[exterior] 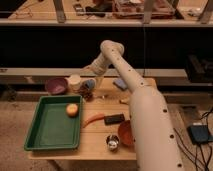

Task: Place sponge in red bowl

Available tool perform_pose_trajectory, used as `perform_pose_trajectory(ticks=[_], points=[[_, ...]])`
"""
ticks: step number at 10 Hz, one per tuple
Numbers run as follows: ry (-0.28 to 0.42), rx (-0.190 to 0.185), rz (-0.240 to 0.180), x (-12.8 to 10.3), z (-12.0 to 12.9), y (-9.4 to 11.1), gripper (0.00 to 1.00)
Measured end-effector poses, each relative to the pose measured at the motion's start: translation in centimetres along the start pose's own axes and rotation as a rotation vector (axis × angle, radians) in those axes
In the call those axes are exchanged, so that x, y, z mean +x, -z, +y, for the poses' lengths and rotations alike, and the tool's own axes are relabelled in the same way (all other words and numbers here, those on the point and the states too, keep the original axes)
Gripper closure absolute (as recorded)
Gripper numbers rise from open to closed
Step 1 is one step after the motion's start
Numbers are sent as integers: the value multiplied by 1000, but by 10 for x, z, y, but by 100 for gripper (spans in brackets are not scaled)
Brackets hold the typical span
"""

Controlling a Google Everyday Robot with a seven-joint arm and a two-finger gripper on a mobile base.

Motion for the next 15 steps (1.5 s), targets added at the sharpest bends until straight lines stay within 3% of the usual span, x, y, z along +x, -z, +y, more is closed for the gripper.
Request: perform_pose_trajectory(ticks=[13,15], points=[[3,-1,2,0,0,0,20],[35,0,30,-1,2,4,20]])
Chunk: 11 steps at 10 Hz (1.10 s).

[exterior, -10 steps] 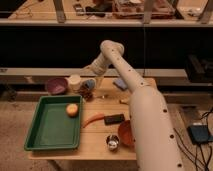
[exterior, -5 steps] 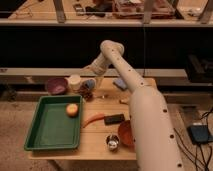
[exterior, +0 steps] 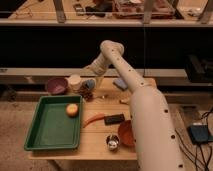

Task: Place sponge in red bowl

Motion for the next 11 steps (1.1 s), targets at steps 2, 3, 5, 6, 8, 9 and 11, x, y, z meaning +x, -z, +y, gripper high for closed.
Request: perform_pose_trajectory(ticks=[2,3,5,6,8,9,11], points=[[125,33,137,0,10,33,20],[161,46,183,4,18,50,20],[180,57,235,13,32,77,20],[182,57,234,12,32,76,20],[183,58,233,11,31,76,20],[186,57,236,12,32,77,20],[281,37,323,20,33,73,20]])
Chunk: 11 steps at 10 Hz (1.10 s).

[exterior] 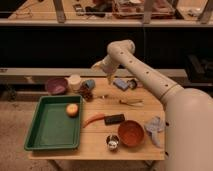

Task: Place sponge in red bowl

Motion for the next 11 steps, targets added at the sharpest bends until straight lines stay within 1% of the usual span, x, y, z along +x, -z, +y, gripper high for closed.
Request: perform_pose_trajectory(ticks=[1,2,3,4,5,7,8,9,10,11], points=[[84,10,72,8,6,1,20],[211,38,147,19,15,1,20],[322,52,195,35,22,5,20],[447,60,227,48,23,7,20],[498,63,240,54,24,9,20],[579,57,273,68,30,14,20],[586,54,271,68,31,13,20],[576,53,267,67,30,13,20],[553,22,266,67,24,11,20],[582,-5,263,74,21,12,20]])
